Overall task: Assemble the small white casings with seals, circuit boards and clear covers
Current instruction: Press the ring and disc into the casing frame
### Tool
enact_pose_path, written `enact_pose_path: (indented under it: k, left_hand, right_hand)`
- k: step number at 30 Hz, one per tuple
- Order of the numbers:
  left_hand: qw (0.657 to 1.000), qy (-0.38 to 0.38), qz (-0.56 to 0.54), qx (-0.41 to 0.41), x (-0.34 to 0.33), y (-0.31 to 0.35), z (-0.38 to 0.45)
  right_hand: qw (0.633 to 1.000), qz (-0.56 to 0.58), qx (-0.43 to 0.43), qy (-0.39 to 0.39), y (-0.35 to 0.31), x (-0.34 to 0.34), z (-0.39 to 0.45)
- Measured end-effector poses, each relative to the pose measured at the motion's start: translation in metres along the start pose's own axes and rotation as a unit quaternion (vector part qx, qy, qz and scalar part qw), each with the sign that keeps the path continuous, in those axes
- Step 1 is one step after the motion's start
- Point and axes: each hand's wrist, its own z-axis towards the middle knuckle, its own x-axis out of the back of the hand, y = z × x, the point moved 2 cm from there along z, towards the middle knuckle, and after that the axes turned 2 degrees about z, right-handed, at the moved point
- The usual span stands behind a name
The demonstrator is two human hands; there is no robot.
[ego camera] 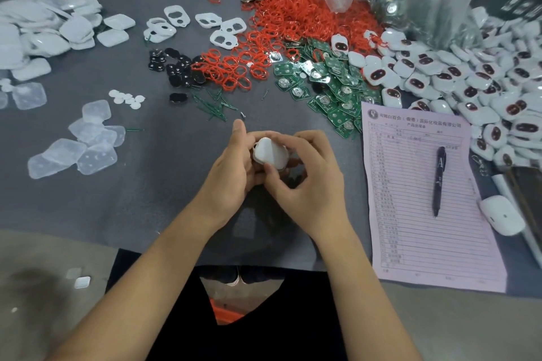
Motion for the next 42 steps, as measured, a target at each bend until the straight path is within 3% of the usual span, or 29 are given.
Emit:
enact_pose_path:
  k: [6,12,16,22,25,27,33,38,40,42]
  left_hand:
    - [1.000,0.005,0.012,0.009,0.003,0.000,0.001]
    - [0.993,0.042,0.103,-0.024,0.004,0.000,-0.002]
    - [0.995,0.073,0.062,-0.028,0.001,0.001,-0.002]
    - [0.992,0.101,0.003,-0.069,-0.003,-0.004,-0.001]
    - [0.992,0.098,0.014,-0.079,-0.002,-0.004,0.000]
    - [0.992,0.088,0.054,-0.076,0.002,-0.002,-0.001]
    - [0.969,0.110,0.204,-0.080,-0.003,0.005,-0.007]
    - [0.862,0.124,0.473,-0.135,0.006,0.019,-0.014]
    - [0.873,0.085,0.464,-0.126,0.014,0.021,-0.014]
    - [0.913,0.034,0.390,-0.114,0.017,0.022,-0.015]
  right_hand:
    - [1.000,0.013,-0.002,-0.013,0.002,-0.001,0.000]
    - [0.997,0.066,0.017,-0.030,0.004,-0.001,0.001]
    - [0.994,0.103,0.002,-0.024,0.006,0.001,0.002]
    - [0.974,0.180,-0.140,-0.011,0.012,0.000,0.007]
    - [0.923,0.310,-0.220,-0.054,0.010,-0.005,0.007]
    - [0.893,0.369,-0.251,-0.055,0.007,-0.009,0.007]
    - [0.877,0.386,-0.284,-0.029,0.012,-0.010,0.014]
    - [0.881,0.384,-0.277,-0.013,0.011,-0.013,0.011]
    - [0.886,0.372,-0.277,-0.007,0.011,-0.013,0.010]
    - [0.883,0.376,-0.282,-0.006,0.011,-0.013,0.011]
